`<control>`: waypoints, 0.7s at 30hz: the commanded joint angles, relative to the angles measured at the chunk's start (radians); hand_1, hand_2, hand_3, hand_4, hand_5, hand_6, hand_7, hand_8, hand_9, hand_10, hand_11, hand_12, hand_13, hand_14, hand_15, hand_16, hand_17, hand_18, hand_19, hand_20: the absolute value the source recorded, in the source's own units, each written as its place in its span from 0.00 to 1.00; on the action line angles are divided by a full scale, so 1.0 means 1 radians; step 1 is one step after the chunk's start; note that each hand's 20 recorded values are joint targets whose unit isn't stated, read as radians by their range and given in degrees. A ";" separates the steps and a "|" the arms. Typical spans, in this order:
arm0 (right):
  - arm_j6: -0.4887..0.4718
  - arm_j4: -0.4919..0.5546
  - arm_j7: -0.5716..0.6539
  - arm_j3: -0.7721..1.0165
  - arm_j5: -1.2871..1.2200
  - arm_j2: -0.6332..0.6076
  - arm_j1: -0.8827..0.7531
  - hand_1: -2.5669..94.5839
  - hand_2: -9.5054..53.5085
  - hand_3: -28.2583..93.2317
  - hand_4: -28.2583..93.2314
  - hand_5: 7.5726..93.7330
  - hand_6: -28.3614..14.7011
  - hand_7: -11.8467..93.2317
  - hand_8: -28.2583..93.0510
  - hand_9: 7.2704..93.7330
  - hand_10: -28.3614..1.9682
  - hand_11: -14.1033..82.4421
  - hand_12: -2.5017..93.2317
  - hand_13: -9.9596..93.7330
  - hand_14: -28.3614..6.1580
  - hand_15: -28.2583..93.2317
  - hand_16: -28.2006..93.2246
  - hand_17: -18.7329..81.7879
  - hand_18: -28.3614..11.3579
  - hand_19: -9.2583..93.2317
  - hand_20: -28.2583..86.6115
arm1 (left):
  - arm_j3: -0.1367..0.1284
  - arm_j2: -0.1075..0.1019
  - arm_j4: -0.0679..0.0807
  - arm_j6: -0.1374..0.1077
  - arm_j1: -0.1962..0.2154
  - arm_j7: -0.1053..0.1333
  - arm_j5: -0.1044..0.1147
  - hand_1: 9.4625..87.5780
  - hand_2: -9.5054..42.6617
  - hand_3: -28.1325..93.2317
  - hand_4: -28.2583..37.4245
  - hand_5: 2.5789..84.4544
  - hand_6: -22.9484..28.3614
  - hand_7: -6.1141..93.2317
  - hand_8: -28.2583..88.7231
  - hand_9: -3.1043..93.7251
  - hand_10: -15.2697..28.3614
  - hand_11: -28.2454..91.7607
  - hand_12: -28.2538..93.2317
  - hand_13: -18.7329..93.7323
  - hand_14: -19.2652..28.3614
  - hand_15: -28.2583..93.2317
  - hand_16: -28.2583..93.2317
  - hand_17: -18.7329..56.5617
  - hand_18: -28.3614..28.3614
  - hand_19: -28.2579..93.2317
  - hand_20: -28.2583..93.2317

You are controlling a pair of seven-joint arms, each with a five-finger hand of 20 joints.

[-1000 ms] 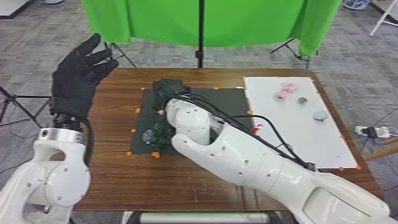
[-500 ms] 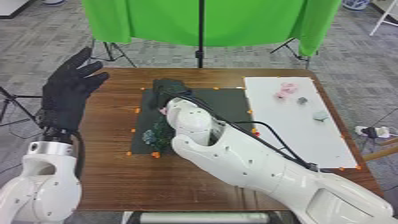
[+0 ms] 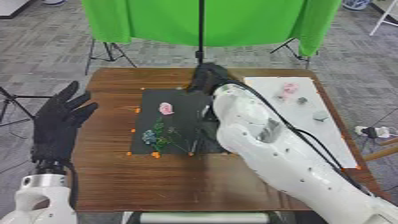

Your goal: Arrange flowers

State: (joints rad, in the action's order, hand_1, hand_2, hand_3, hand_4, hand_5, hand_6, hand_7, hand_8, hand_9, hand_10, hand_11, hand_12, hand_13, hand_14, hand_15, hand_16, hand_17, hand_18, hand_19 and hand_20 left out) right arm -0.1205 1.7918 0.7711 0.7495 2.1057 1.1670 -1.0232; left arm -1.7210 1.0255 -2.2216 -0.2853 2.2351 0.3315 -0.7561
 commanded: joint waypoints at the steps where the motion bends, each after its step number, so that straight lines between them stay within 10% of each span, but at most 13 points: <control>1: 0.111 0.077 0.114 0.250 0.002 -0.367 -0.194 0.36 0.00 0.87 0.00 0.55 0.65 0.26 0.13 0.65 0.39 0.44 0.18 0.63 0.42 0.86 0.33 0.41 0.15 1.00 0.70 | 0.030 0.016 0.003 -0.028 0.052 0.050 0.026 0.14 0.31 0.87 0.00 0.39 0.56 0.20 0.15 0.36 0.75 0.44 0.33 0.37 0.92 0.66 0.17 0.12 0.96 0.68 0.36; 10: 0.222 -0.009 0.256 0.283 -0.025 -0.456 -0.247 0.36 0.00 0.87 0.00 0.51 0.65 0.27 0.13 0.58 0.31 0.41 0.17 0.60 0.39 0.87 0.31 0.40 0.15 1.00 0.71 | 0.044 0.015 0.007 -0.049 0.045 0.081 0.040 0.13 0.32 0.87 0.00 0.38 0.53 0.20 0.15 0.37 0.75 0.44 0.33 0.37 0.92 0.67 0.18 0.12 0.96 0.69 0.38; 21: 0.061 -0.084 0.319 0.342 -0.074 -0.452 -0.296 0.35 0.00 0.88 0.00 0.47 0.65 0.27 0.12 0.49 0.21 0.36 0.16 0.53 0.29 0.88 0.29 0.37 0.15 1.00 0.72 | 0.049 0.030 0.013 -0.034 0.037 0.067 0.036 0.12 0.32 0.87 0.00 0.37 0.54 0.20 0.15 0.37 0.75 0.44 0.33 0.37 0.92 0.67 0.17 0.11 0.95 0.68 0.39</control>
State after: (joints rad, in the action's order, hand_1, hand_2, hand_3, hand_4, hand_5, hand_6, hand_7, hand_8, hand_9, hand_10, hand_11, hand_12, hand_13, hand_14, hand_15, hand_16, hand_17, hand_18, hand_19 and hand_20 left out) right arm 0.0552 1.7132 1.0533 1.0265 2.0641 0.7101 -1.2659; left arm -1.6752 1.0353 -2.2179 -0.3219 2.2676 0.4109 -0.7278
